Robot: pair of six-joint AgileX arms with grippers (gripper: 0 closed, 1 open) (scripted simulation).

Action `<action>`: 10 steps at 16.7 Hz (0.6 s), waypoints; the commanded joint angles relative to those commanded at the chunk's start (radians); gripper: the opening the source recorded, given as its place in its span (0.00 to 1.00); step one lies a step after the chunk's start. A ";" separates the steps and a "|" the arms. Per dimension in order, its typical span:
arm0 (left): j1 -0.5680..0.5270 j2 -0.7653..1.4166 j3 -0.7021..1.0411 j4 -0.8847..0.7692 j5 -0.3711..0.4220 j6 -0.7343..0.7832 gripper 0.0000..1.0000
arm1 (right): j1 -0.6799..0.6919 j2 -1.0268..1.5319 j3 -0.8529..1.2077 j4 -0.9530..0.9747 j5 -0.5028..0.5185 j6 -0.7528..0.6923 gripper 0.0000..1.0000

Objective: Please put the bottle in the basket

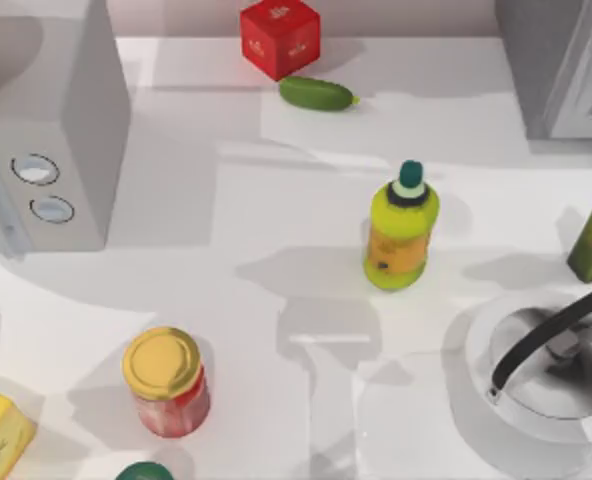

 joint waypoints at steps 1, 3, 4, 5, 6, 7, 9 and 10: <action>-0.011 -0.012 -0.035 0.050 -0.009 -0.027 0.00 | 0.000 0.000 0.000 0.000 0.000 0.000 1.00; -0.034 -0.033 -0.099 0.144 -0.022 -0.078 0.00 | 0.000 0.000 0.000 0.000 0.000 0.000 1.00; -0.044 -0.042 -0.126 0.185 -0.026 -0.099 0.00 | 0.000 0.000 0.000 0.000 0.000 0.000 1.00; -0.053 -0.049 -0.148 0.219 -0.030 -0.117 0.00 | 0.000 0.000 0.000 0.000 0.000 0.000 1.00; -0.059 -0.054 -0.166 0.246 -0.033 -0.131 0.00 | 0.000 0.000 0.000 0.000 0.000 0.000 1.00; -0.063 -0.057 -0.177 0.263 -0.034 -0.140 0.00 | 0.000 0.000 0.000 0.000 0.000 0.000 1.00; -0.065 -0.058 -0.181 0.269 -0.035 -0.143 0.00 | 0.000 0.000 0.000 0.000 0.000 0.000 1.00; -0.065 -0.058 -0.181 0.269 -0.035 -0.143 0.00 | 0.000 0.000 0.000 0.000 0.000 0.000 1.00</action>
